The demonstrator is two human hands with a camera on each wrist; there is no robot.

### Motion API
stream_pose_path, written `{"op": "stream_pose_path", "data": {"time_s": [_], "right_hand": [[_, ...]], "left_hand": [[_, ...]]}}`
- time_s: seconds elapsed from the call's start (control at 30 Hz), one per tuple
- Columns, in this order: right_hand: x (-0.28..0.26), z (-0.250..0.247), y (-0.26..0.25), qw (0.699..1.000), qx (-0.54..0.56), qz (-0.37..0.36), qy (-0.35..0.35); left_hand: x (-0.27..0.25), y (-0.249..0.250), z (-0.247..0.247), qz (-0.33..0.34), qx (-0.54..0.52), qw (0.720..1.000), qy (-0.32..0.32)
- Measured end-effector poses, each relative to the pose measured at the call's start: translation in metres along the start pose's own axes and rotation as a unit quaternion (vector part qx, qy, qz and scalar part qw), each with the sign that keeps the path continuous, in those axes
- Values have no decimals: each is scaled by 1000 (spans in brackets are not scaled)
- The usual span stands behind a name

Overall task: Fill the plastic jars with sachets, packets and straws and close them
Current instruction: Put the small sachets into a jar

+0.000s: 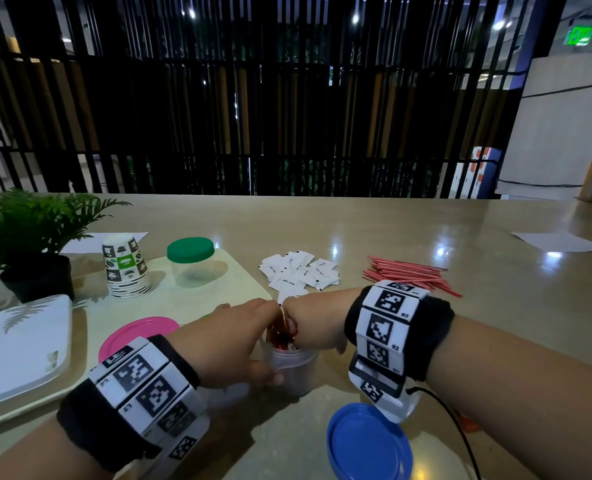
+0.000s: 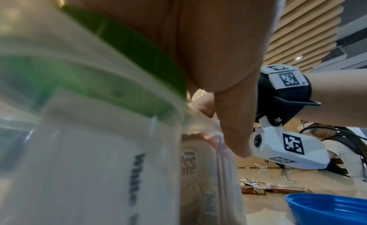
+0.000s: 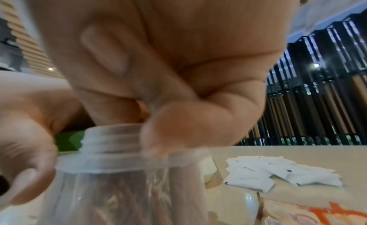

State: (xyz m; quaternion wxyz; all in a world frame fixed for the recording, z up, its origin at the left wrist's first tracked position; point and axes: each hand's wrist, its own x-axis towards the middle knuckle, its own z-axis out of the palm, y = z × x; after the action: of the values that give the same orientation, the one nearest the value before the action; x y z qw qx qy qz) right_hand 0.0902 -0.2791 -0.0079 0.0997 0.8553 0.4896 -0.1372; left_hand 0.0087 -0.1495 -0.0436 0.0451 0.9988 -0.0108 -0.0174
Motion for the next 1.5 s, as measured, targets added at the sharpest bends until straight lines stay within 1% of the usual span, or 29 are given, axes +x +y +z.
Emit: {"op": "stream_pose_path", "data": {"time_s": [0.13,0.23,0.3,0.4,0.47,0.53,0.57,0.6,0.67,0.73,0.77,0.8,0.83,0.9,0.97,1.03,1.17,1.23,1.37,1.5], "right_hand": [[0,0,4,997,71,15,-2],[1,2,7,994,103,26,-4],[-1,3,6,996,82,17,-7],[-2,1,3,1000,16,0,-1],[-1,-1,4,1000,10,1,6],[0,-5,11,998,50,4,31],[0,-10,17,995,91,12,47],[-1,-16,23,988,137,22,68],[-3,-28,39,968,207,49,132],[-2,-36,58,948,241,74,195],[1,-35,67,944,243,86,208],[4,-33,75,945,235,100,204],[8,-28,81,951,218,115,186],[17,-14,89,970,156,139,123],[27,1,93,985,78,143,60],[36,14,93,989,41,137,22],[51,28,91,994,27,101,15],[57,32,92,995,37,92,9],[63,33,92,995,52,91,4],[63,32,90,996,5,88,0]], "left_hand": [[-2,1,-2,5,-10,1000,3],[-2,2,-4,19,-2,1000,-12],[-2,4,-5,27,14,999,-21],[-3,5,-6,30,29,999,-31],[-4,5,-6,32,31,998,-32],[-4,5,-7,36,31,998,-32],[-4,4,-7,34,28,998,-33],[-4,4,-7,30,22,999,-34],[-5,4,-7,24,11,999,-32],[-5,5,-7,23,5,999,-31],[-5,6,-8,22,4,999,-33],[-6,8,-9,20,5,999,-36],[-6,10,-10,18,11,999,-39],[-6,14,-10,13,29,999,-43],[-5,16,-9,8,41,998,-44],[-3,18,-9,-2,43,998,-51],[1,21,-6,-6,58,997,-49],[3,21,-4,-10,60,997,-48],[2,21,-6,-16,49,997,-54],[-1,20,-8,-11,26,999,-47]]}}
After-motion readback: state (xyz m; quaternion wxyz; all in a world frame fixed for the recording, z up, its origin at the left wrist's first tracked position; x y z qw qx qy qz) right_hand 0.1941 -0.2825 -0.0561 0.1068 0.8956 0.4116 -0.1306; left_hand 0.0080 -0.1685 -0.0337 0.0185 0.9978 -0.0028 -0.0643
